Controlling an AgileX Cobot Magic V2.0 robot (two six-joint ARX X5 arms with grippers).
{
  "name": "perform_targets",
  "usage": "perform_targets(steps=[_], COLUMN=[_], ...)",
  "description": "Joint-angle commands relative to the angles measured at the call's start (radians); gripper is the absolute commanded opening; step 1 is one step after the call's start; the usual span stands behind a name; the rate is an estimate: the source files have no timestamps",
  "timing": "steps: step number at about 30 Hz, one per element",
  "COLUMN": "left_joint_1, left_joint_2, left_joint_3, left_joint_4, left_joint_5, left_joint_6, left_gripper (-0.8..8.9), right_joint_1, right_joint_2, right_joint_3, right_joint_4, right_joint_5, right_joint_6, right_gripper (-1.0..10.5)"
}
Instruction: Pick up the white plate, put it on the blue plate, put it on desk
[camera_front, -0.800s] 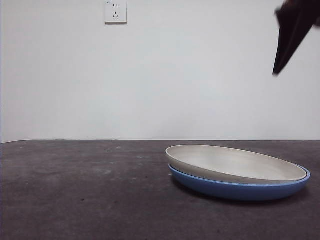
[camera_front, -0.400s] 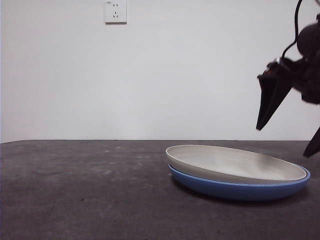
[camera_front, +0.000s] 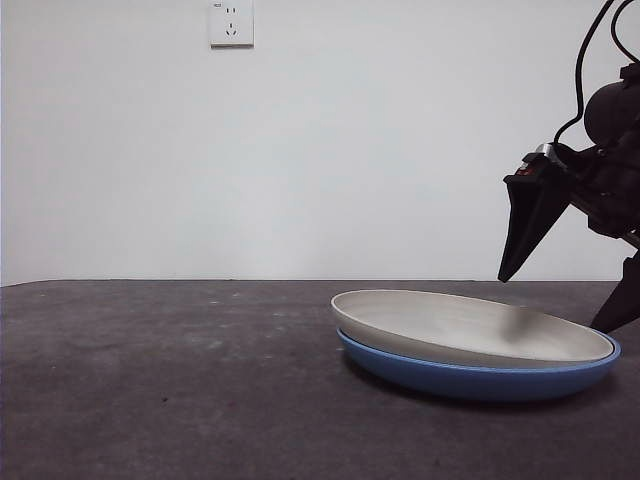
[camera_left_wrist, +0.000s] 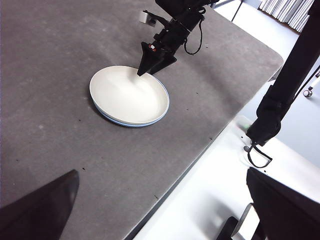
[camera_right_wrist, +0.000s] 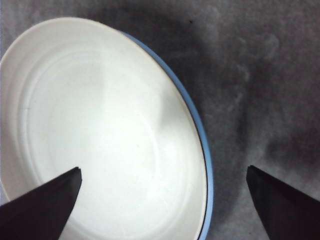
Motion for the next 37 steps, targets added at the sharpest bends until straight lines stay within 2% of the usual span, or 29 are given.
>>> perform_targets(steps=[1, 12, 19, 24, 32, 37], left_joint_1=[-0.004, -0.004, -0.004, -0.004, -0.004, -0.004], left_joint_2=[0.006, 0.006, 0.006, 0.006, 0.006, 0.006], left_joint_3=[0.011, 0.011, 0.011, 0.011, 0.011, 0.011], left_joint_4=[0.015, 0.033, 0.033, 0.033, 0.032, 0.032], left_joint_5=[-0.002, -0.002, -0.002, -0.002, -0.002, -0.002], left_joint_6=[-0.005, -0.011, -0.02, -0.023, -0.028, -0.029], left_gripper=[5.92, 5.92, 5.92, 5.92, 5.92, 5.92], right_joint_1=[0.0, 0.0, 0.0, 0.0, 0.0, 0.0], right_joint_2=[0.03, 0.068, 0.076, 0.088, 0.089, 0.089], right_joint_3=[0.019, 0.019, 0.019, 0.019, 0.019, 0.019], right_joint_4=[0.013, 0.025, 0.021, 0.011, -0.009, -0.013], right_joint_5=[-0.022, -0.043, -0.035, -0.002, 0.067, 0.087], right_joint_6=[-0.018, -0.019, -0.019, -0.019, -0.019, -0.019], right_gripper=[5.5, 5.0, 2.6, 2.1, 0.2, 0.1])
